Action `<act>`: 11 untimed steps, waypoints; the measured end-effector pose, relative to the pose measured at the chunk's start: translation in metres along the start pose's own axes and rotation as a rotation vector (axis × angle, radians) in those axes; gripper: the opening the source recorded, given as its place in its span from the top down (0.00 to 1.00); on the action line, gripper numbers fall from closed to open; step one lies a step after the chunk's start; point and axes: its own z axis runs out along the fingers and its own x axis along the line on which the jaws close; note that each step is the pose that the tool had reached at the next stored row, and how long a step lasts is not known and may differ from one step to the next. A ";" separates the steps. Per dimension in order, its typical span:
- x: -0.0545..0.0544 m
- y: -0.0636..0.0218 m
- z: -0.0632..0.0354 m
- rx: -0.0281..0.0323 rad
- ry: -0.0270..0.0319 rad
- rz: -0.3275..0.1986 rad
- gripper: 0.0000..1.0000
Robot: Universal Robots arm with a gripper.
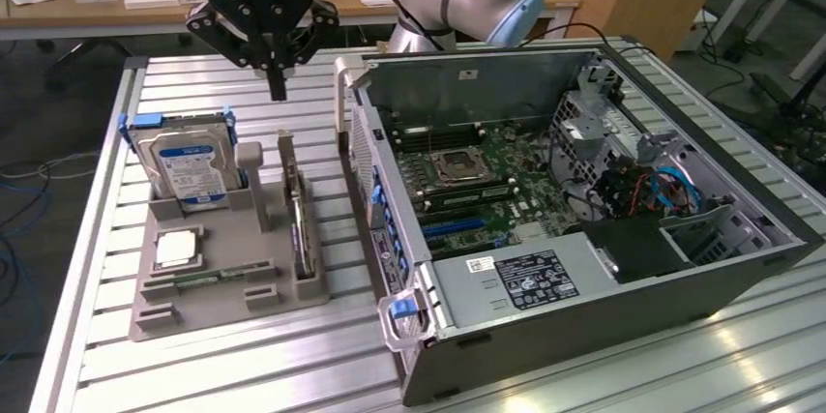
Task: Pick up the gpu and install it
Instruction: 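Reach for the gpu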
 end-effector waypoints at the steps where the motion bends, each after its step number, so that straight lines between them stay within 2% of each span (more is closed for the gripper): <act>1: 0.000 -0.0013 -0.0001 0.0001 0.0000 0.000 0.89; 11: 0.000 -0.0223 -0.0009 0.0000 -0.0002 0.000 0.89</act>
